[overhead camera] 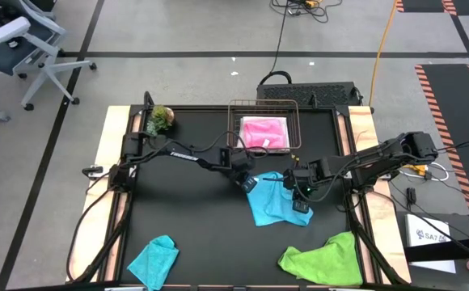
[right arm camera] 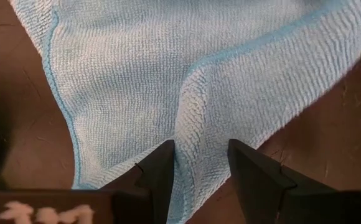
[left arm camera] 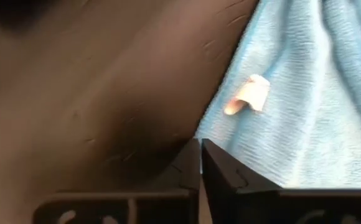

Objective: Fold microfiber towels
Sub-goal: Fold the right blue towel

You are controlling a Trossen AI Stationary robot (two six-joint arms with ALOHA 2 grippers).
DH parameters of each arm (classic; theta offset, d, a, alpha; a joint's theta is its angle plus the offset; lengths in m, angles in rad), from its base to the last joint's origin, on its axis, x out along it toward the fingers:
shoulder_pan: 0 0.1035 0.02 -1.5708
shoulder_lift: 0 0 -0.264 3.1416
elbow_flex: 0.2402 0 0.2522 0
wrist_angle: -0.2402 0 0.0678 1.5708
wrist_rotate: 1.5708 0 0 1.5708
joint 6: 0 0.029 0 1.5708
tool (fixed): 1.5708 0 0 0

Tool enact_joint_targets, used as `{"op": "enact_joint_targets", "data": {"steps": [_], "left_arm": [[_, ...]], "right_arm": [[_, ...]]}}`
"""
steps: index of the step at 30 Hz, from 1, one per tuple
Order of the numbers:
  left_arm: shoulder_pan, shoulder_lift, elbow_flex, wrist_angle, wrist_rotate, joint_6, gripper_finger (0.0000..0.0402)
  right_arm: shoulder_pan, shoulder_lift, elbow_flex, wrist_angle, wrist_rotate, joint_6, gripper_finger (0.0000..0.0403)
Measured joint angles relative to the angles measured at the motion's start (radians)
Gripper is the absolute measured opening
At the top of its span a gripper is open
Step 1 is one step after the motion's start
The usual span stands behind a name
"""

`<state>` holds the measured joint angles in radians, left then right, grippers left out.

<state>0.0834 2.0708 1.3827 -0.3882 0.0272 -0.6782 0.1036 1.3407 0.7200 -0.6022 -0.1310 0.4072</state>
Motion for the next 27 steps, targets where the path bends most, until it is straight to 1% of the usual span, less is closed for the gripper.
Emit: {"op": "enact_joint_targets", "data": {"steps": [8,11,14,18,27], "left_arm": [[0.03,-0.003,0.001,-0.032,0.098,-0.02,0.0114],[0.03,-0.004,0.001,-0.029,0.107,-0.038,0.0146],[0.03,-0.004,0.001,-0.023,0.107,-0.045,0.0169],[0.029,-0.004,0.001,-0.015,0.108,-0.062,0.0185],[0.029,-0.004,0.001,0.036,0.107,-0.087,0.0186]], "right_arm": [[0.0,0.0,0.0,0.0,0.0,0.0,0.0141],[0.0,0.0,0.0,0.0,0.0,0.0,0.0141],[0.0,0.0,0.0,-0.001,0.0,-0.002,0.0141],[0.0,0.0,0.0,0.0,0.0,-0.003,0.0141],[0.0,0.0,0.0,0.0,0.0,-0.003,0.0141]]}}
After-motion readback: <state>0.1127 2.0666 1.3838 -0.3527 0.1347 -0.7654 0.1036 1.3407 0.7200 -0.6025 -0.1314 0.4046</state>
